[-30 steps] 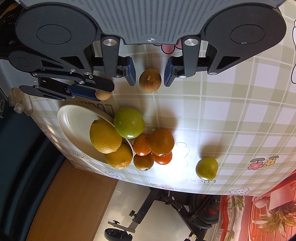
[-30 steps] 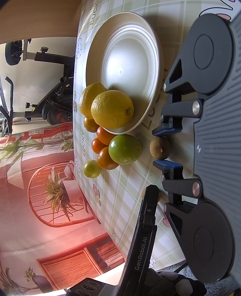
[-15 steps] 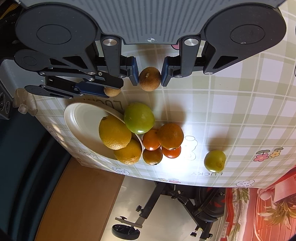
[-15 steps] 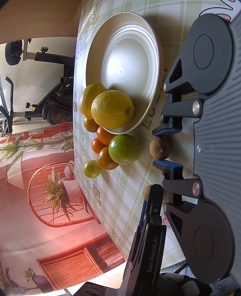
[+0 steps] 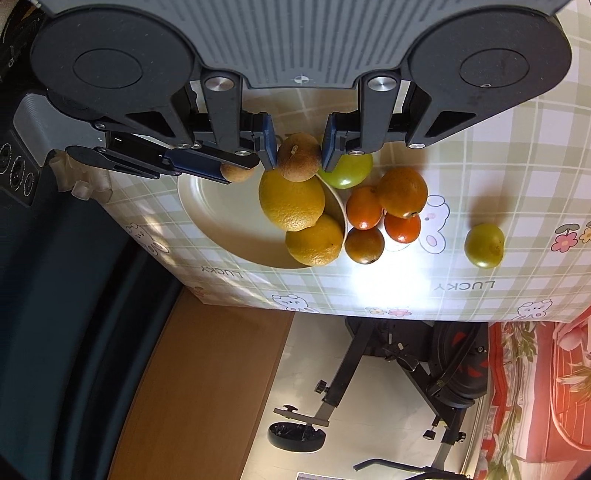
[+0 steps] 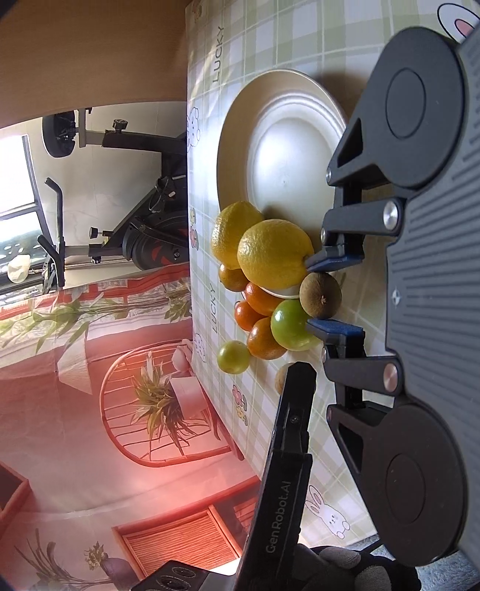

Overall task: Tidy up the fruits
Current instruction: 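Carry both kiwis over the plate and open both grippers to release them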

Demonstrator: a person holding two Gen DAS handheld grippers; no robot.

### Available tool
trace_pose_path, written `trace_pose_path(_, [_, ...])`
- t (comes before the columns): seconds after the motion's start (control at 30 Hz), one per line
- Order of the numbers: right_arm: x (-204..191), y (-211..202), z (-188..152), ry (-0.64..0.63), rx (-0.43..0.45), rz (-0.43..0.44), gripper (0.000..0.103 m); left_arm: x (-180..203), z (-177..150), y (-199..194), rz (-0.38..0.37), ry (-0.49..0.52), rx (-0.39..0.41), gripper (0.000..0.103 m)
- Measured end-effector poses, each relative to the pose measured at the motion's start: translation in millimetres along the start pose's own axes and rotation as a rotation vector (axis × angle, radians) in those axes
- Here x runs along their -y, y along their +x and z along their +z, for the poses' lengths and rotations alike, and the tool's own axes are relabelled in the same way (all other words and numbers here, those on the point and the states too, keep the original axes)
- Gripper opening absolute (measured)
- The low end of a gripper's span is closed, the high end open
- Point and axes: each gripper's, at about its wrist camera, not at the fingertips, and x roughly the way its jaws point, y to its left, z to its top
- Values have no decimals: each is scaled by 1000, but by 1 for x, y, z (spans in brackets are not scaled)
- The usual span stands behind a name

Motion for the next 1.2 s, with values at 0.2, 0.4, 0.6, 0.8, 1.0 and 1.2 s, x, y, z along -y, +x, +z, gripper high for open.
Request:
trace_pose_path(0.2, [22, -7, 8, 22, 49, -70, 30, 21, 11, 29, -47, 28, -24, 28])
trace_pose_path(0.4, [37, -5, 4, 49, 35, -121, 30, 32, 5, 56, -67, 31, -87, 28])
trace_pose_path(0.6, [40, 0, 3, 59, 8, -124, 30, 30, 6, 66, -64, 14, -106, 28])
trace_pose_path(0.8, [42, 4, 3, 69, -12, -132, 30, 27, 7, 67, -70, 0, -109, 28])
trace_pose_path(1.0, [42, 9, 4, 65, -34, -141, 31, 23, 4, 69, -72, -33, -117, 28])
trace_pose_path(1.2, [39, 12, 2, 44, -55, -144, 31, 20, 3, 71, -65, -51, -121, 28])
